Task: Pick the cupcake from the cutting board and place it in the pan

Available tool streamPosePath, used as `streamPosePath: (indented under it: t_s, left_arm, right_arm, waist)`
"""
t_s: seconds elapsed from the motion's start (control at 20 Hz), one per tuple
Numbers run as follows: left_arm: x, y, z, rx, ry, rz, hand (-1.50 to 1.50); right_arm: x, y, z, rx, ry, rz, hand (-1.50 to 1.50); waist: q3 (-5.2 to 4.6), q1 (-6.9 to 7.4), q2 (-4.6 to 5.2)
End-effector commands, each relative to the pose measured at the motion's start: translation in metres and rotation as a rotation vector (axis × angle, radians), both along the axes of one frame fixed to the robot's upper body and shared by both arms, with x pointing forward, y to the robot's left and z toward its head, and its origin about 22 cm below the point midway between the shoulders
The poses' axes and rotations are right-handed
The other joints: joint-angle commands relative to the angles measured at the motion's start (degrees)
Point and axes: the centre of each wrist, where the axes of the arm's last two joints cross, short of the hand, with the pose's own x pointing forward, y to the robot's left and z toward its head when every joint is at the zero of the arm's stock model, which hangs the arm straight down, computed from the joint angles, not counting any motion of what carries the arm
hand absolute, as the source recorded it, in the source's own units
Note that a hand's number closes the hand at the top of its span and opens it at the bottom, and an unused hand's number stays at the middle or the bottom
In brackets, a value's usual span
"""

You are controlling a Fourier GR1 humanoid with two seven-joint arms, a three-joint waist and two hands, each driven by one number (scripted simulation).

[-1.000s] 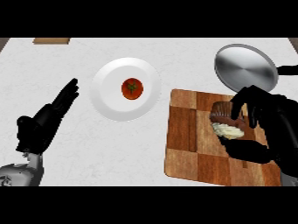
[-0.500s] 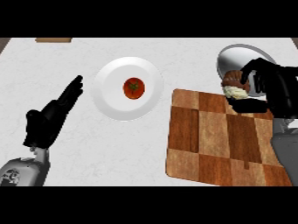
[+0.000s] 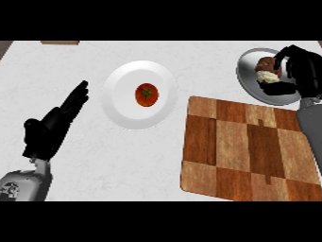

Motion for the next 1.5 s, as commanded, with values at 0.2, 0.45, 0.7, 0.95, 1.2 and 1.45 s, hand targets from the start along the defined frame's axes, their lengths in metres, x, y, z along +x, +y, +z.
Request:
streamPosePath:
  t_s: [0.2, 0.45, 0.7, 0.95, 1.2, 1.45]
  left_arm:
    - [0.003, -0.004, -0.004, -0.001, -0.011, -0.017, 0.0]
    - [0.001, -0.015, 0.005, -0.017, -0.006, -0.028, 0.0]
    - [0.008, -0.016, 0.01, 0.012, -0.048, -0.04, 0.0]
    - [0.005, -0.031, -0.002, 0.002, -0.019, -0.091, 0.0]
    - [0.01, -0.016, 0.004, 0.003, -0.031, -0.06, 0.0]
    - [0.009, -0.021, 0.011, 0.012, -0.039, -0.05, 0.0]
  right_arm:
    - [0.029, -0.034, -0.007, 0.001, -0.013, -0.03, 1.5]
    - [0.032, -0.041, -0.012, 0.002, -0.009, -0.04, 1.5]
    - [0.023, -0.063, -0.018, -0.024, 0.332, -0.192, -1.5]
    - [0.03, -0.049, -0.018, 0.091, 0.302, -0.117, -1.5]
    - [0.035, -0.058, 0.001, 0.326, 0.182, -0.06, -1.5]
    - [0.031, -0.072, 0.01, 0.557, 0.017, -0.004, -1.5]
  waist:
    - [0.06, 1.24, 0.61]
    - [0.08, 1.21, 0.54]
    - [0.03, 2.79, 1.32]
    - [0.27, 3.83, 1.99]
    - [0.4, 3.92, 2.17]
    - [0.53, 3.54, 1.99]
